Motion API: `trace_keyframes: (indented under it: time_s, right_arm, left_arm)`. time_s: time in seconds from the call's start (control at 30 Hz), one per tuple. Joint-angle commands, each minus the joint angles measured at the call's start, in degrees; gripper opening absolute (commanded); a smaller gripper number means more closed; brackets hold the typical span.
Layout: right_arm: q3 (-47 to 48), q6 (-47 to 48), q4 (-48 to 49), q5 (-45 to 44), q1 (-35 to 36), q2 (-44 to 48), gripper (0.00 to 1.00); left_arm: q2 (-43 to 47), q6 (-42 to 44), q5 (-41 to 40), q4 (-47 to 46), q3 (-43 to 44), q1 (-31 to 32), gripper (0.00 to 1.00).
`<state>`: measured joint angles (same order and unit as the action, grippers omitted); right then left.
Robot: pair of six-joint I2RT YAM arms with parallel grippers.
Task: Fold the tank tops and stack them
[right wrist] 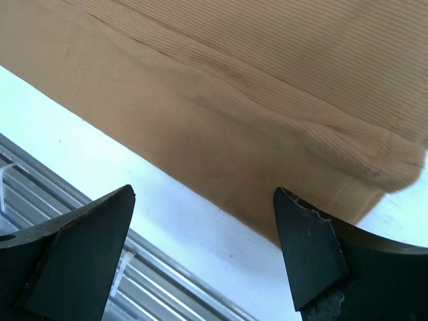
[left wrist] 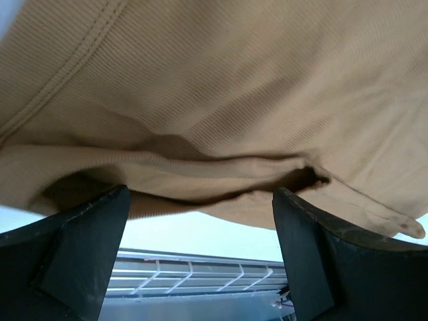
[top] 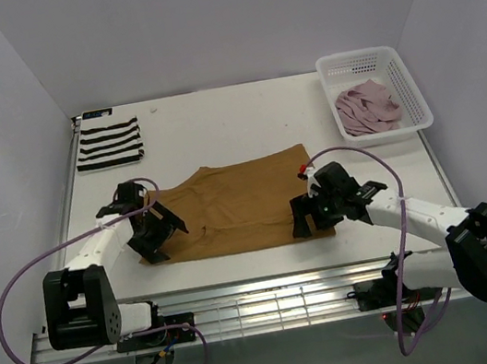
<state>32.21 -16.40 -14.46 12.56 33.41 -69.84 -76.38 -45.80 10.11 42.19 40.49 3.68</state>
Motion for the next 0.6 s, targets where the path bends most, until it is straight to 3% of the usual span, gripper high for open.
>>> trace_keyframes:
  time_s: [0.0, 0.13, 0.27, 0.57]
  right_arm:
    - [5.66, 0.57, -5.66, -1.82, 0.17, 2.96, 0.90]
    - [14.97, 1.55, -6.64, -9.03, -0.97, 2.18, 0.90]
    - [26.38, 1.46, -6.46, -9.83, -6.15, -3.09, 0.90]
    - [42.49, 4.45, -6.64, -11.41, -13.10, -17.95, 0.90]
  left_arm:
    - [2.81, 1.76, -1.41, 4.91, 5.99, 0.10, 0.98]
    - [-0.51, 3.35, -0.53, 4.13, 17.58, 0.18, 0.98]
    - [-9.21, 5.81, 1.75, 1.93, 32.41, 0.53, 0.98]
    - [-35.31, 15.74, 5.97, -1.50, 55.03, 3.26, 0.98]
